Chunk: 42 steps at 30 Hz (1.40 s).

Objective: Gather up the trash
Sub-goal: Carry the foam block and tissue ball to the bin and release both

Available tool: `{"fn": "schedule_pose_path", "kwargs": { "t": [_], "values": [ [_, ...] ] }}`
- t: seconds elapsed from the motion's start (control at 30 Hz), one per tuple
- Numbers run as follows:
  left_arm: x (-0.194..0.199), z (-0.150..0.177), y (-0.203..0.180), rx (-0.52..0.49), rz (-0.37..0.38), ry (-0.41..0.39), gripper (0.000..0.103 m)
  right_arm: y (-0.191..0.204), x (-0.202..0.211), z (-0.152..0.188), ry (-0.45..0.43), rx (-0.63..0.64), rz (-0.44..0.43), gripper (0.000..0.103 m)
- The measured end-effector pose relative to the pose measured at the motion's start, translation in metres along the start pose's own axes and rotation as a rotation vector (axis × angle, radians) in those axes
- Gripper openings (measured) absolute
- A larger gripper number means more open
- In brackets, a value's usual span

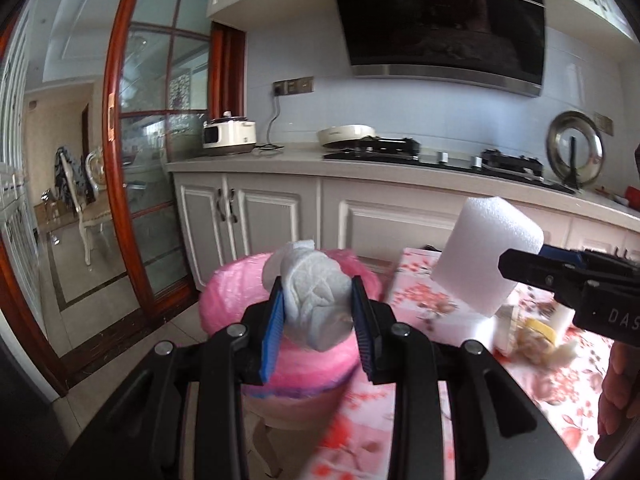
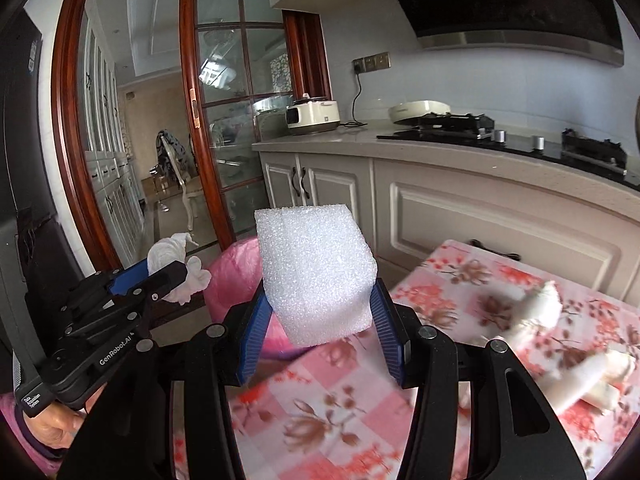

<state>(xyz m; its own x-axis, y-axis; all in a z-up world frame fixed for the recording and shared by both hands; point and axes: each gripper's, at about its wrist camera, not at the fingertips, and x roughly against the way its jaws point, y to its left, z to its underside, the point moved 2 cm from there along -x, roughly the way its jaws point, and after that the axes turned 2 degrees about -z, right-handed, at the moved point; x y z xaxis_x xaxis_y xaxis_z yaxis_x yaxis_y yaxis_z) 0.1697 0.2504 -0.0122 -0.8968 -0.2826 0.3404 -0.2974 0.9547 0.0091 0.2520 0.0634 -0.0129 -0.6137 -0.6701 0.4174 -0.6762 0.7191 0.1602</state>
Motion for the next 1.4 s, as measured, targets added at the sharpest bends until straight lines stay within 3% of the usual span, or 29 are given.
{"fn": "schedule_pose_path", "kwargs": {
  "t": [0.27,0.5,0.8,1.13,1.23,1.4],
  "values": [
    [-0.057,-0.017,0.047,0.054,-0.014,0.034,0.032,0.009,-0.075,-0.018,0.048,0.016,-0.019,0.048],
    [-0.105,-0.018,0.082,0.137,-0.038,0.103,0.032,0.021,-0.129,-0.018,0.101,0.108,-0.026,0.048],
    [-0.147,-0.008,0.078,0.114,-0.029,0.164,0.034,0.014,-0.170,-0.013,0.157,0.103,-0.051,0.048],
    [-0.167,-0.009,0.080,0.082,-0.036,0.170,0.043,0.013,-0.185,-0.008,0.177,0.129,-0.065,0.059],
    [-0.162,-0.006,0.082,0.058,-0.074,0.157,0.055,0.011,-0.178,-0.005,0.165,0.128,-0.062,0.064],
    [-0.150,-0.002,0.077,0.050,-0.074,0.150,0.060,0.002,-0.150,0.003,0.139,0.120,-0.055,0.064]
  ]
}}
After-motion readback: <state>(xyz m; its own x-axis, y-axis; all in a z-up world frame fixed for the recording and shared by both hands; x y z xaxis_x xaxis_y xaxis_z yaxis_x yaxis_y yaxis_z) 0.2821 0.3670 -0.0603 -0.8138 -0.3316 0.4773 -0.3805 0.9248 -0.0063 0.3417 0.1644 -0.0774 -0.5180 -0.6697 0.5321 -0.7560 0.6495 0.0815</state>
